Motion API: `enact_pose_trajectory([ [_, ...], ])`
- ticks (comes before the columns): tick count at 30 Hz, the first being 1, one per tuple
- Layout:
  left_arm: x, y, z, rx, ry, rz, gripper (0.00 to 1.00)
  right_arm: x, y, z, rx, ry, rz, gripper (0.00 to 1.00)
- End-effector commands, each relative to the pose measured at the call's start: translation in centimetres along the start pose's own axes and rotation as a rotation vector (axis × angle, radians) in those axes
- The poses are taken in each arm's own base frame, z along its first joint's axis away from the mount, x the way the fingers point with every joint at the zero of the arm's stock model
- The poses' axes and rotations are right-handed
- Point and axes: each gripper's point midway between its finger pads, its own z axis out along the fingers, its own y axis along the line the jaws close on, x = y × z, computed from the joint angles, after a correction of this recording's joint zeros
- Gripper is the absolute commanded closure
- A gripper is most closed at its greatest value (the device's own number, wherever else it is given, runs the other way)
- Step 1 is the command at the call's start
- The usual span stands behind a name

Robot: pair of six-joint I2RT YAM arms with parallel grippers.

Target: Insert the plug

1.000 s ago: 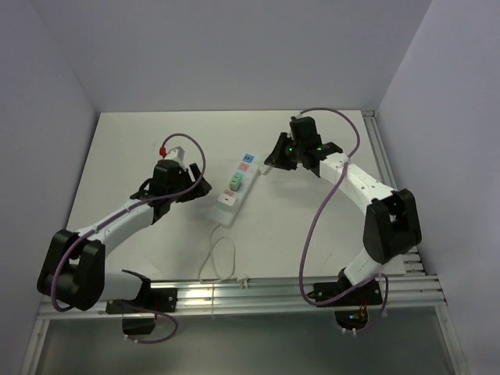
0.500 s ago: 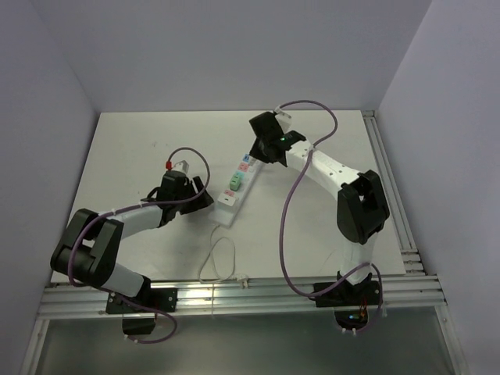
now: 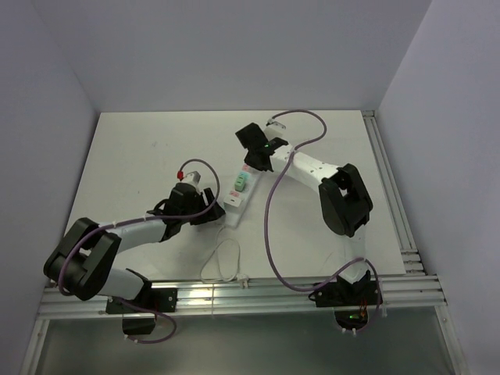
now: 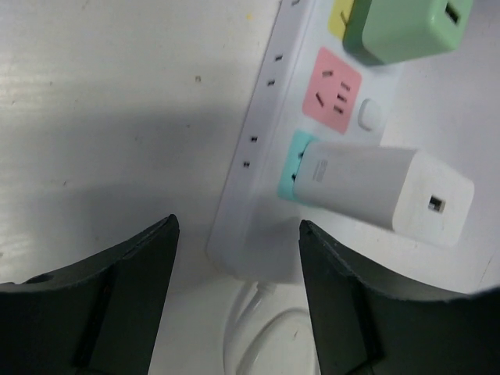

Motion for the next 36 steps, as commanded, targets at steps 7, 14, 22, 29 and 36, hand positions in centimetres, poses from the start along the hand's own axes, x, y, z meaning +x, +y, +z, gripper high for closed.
enact_pose_trajectory([
  [7, 0.5, 1.0, -2.3, -0.057, 0.037, -0.012, 0.28, -2.2, 1.7, -0.1, -0.024, -0.125, -0.009, 1.00],
  [14, -0.7, 0.2, -3.5, -0.049, 0.019, -0.008, 0.27, -2.2, 2.1, 0.1, -0.016, -0.136, -0.015, 1.00],
  [22, -1.1, -0.2, -3.7, -0.035, 0.013, -0.009, 0.27, -1.5, 2.4, 0.7, -0.019, -0.130, -0.024, 1.00],
  [29, -1.0, -0.3, -3.5, -0.025, 0.019, -0.011, 0.27, -1.2, 2.2, 0.7, -0.010, -0.133, -0.033, 1.00],
  [36, -1.0, -0.4, -3.6, -0.022, 0.020, -0.009, 0.27, -0.4, 2.0, 1.2, 0.007, -0.124, -0.032, 1.00],
])
